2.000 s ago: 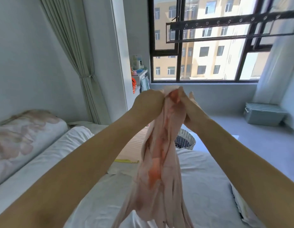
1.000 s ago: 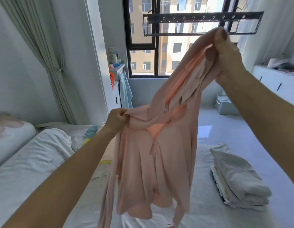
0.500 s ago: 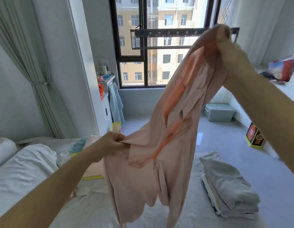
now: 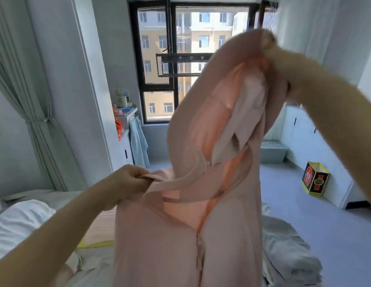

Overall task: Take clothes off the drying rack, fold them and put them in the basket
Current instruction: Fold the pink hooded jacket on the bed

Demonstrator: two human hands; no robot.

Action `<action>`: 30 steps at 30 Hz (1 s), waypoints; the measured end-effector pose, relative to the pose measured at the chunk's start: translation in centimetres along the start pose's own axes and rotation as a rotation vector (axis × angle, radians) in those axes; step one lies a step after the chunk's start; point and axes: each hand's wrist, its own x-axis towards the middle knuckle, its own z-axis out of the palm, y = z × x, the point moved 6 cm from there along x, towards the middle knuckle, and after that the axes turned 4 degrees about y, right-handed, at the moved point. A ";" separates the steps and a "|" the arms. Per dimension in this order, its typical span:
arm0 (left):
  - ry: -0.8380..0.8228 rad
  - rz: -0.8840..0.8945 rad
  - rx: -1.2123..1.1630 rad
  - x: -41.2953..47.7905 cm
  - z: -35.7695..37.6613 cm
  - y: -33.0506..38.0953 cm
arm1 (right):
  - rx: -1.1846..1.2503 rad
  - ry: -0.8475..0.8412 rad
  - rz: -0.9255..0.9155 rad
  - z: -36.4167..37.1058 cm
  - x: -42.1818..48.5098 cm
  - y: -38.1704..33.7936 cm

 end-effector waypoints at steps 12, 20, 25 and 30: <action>-0.125 -0.346 0.074 -2.8 10.1 -22.5 | -0.187 -0.169 0.083 11.0 -9.4 20.2; -0.075 -0.409 0.189 1.0 9.0 -28.9 | -0.269 -0.320 0.142 15.2 -6.0 29.4; 0.444 -0.511 0.213 6.9 4.7 -35.1 | -0.293 -0.256 0.338 18.2 -1.7 38.3; 0.355 -0.664 0.501 6.0 9.5 -44.0 | -0.500 -0.341 0.565 20.1 -10.0 52.0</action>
